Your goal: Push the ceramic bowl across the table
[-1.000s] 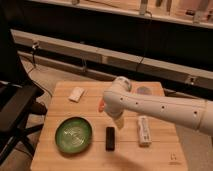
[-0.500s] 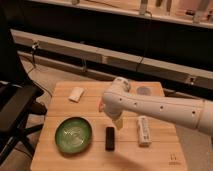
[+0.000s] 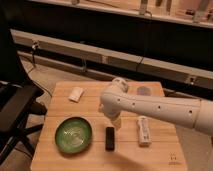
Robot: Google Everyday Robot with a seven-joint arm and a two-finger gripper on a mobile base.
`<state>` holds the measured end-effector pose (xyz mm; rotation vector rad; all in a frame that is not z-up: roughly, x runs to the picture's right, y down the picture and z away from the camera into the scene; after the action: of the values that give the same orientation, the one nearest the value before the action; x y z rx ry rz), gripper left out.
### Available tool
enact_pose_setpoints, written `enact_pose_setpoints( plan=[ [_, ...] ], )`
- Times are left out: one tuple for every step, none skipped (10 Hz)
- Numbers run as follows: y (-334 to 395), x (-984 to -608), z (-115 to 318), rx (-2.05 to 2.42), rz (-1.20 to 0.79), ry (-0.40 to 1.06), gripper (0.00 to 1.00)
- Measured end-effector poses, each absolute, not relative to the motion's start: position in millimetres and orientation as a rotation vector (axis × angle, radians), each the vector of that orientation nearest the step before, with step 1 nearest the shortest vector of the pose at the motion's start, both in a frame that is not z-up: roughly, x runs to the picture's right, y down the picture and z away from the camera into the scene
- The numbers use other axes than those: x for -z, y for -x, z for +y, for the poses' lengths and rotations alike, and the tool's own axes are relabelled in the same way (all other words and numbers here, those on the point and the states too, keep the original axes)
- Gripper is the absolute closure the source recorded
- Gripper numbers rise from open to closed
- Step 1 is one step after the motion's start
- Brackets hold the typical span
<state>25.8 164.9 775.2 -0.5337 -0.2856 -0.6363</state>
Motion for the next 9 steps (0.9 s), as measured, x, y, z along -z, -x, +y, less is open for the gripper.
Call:
enact_pose_setpoints(
  plan=[
    [-24.3, -775.9, 166.5, 0.638, -0.289, 0.535, 0.21],
    [-23.1, -776.4, 167.1, 0.642, -0.292, 0.534, 0.27],
    [-20.3, -777.0, 168.1, 0.648, -0.296, 0.534, 0.37],
    [-19.5, -777.6, 168.8, 0.65, -0.298, 0.535, 0.41],
    [-18.5, -778.3, 169.6, 0.652, -0.3, 0.535, 0.41],
    [-17.3, -779.0, 170.3, 0.653, -0.302, 0.536, 0.41],
    [-15.0, -779.6, 171.0, 0.656, -0.305, 0.536, 0.42],
    [-12.7, -779.8, 172.1, 0.66, -0.311, 0.535, 0.48],
    [-11.6, -780.1, 173.7, 0.662, -0.315, 0.534, 0.57]
  ],
)
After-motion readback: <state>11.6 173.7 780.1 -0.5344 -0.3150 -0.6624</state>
